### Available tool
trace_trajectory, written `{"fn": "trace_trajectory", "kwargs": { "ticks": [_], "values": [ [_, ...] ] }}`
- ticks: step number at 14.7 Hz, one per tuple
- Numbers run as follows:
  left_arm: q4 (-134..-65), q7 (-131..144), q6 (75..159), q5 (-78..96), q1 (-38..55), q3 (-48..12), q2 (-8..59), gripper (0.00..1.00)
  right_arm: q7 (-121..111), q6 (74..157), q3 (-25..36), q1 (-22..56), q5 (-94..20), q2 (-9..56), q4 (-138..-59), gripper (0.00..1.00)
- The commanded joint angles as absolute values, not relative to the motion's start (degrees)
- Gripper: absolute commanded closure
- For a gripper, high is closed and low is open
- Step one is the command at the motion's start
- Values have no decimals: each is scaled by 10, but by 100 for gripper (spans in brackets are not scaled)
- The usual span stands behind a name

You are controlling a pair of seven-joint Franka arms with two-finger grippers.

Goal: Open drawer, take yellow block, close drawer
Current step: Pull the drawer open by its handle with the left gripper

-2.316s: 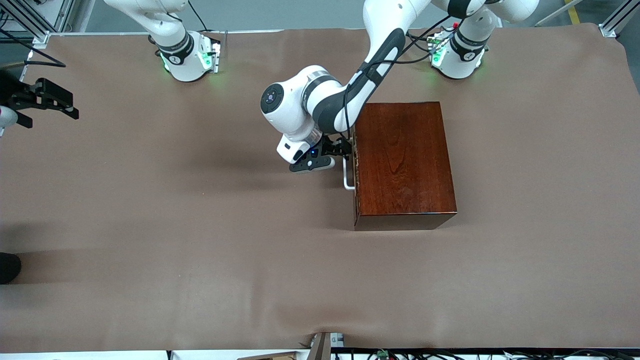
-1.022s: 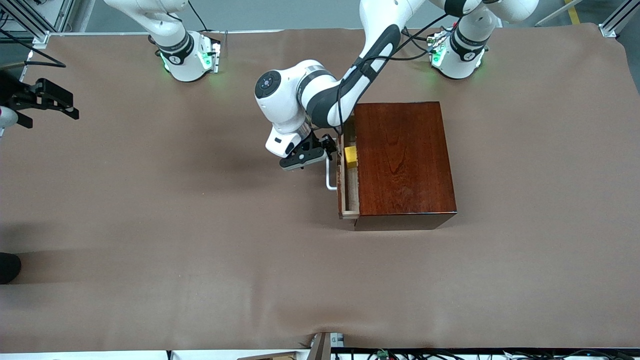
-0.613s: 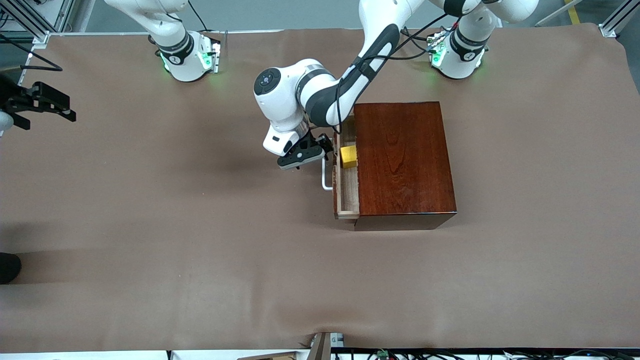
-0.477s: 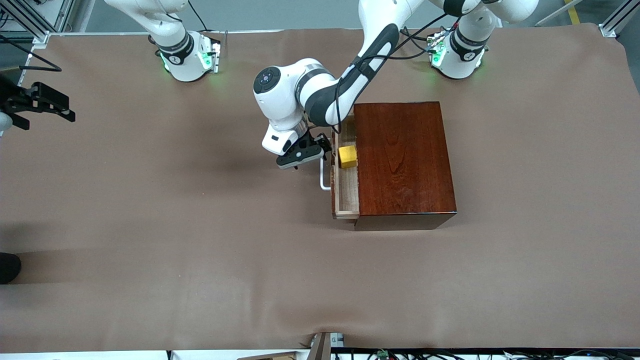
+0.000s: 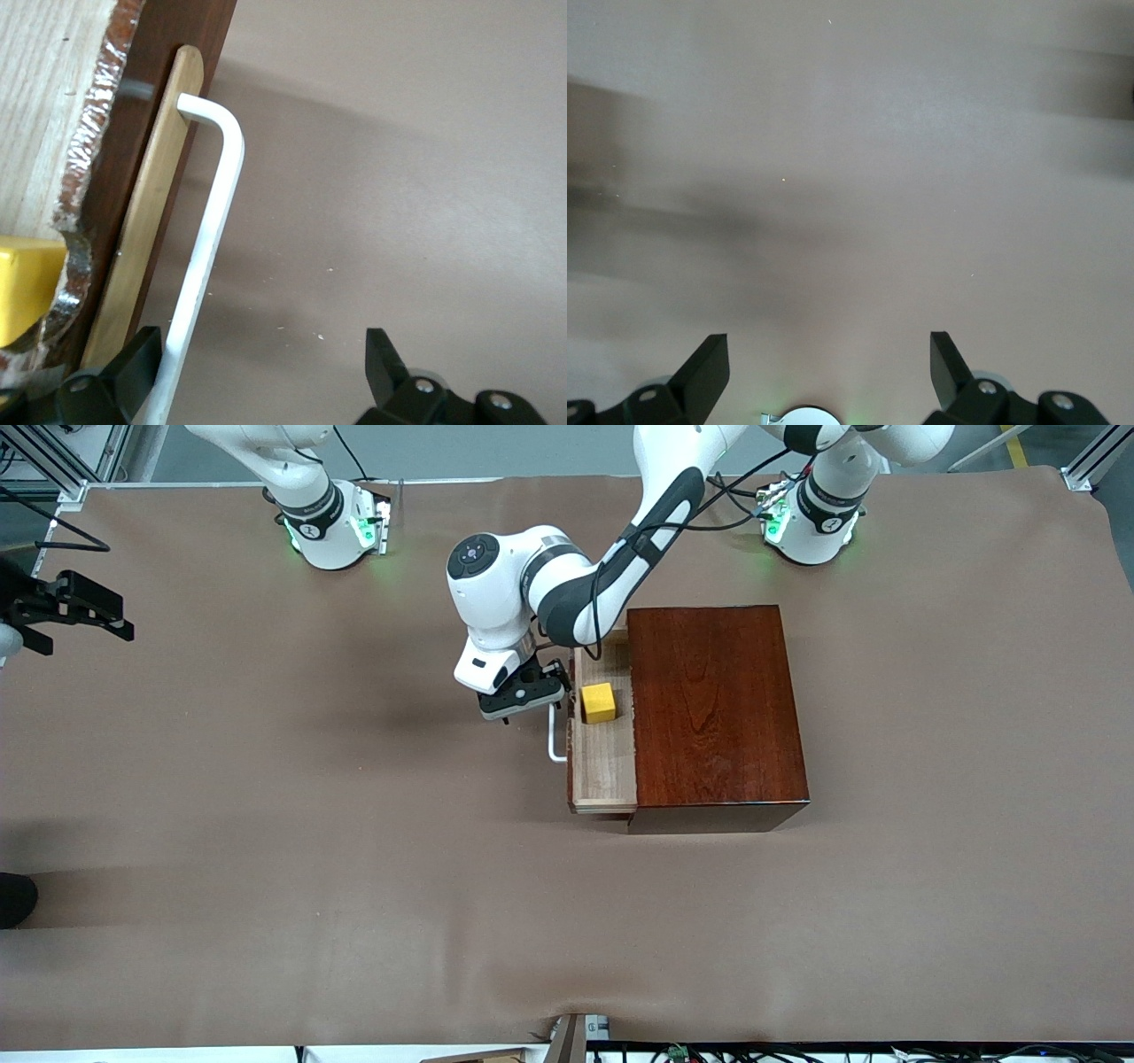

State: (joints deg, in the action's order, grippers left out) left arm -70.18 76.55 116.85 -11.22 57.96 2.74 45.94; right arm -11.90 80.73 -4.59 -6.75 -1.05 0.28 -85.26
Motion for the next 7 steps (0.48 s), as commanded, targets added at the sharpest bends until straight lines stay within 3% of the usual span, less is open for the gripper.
{"fn": "trace_trajectory", "kwargs": {
  "ticks": [1, 7],
  "values": [
    [-680, 792, 1196, -90, 591, 19, 471, 0, -125, 805, -54, -80, -14, 1, -850, 0],
    [-682, 795, 1210, -90, 591, 24, 467, 0, -126, 806, -54, -75, -8, 1, -852, 0]
  ]
}}
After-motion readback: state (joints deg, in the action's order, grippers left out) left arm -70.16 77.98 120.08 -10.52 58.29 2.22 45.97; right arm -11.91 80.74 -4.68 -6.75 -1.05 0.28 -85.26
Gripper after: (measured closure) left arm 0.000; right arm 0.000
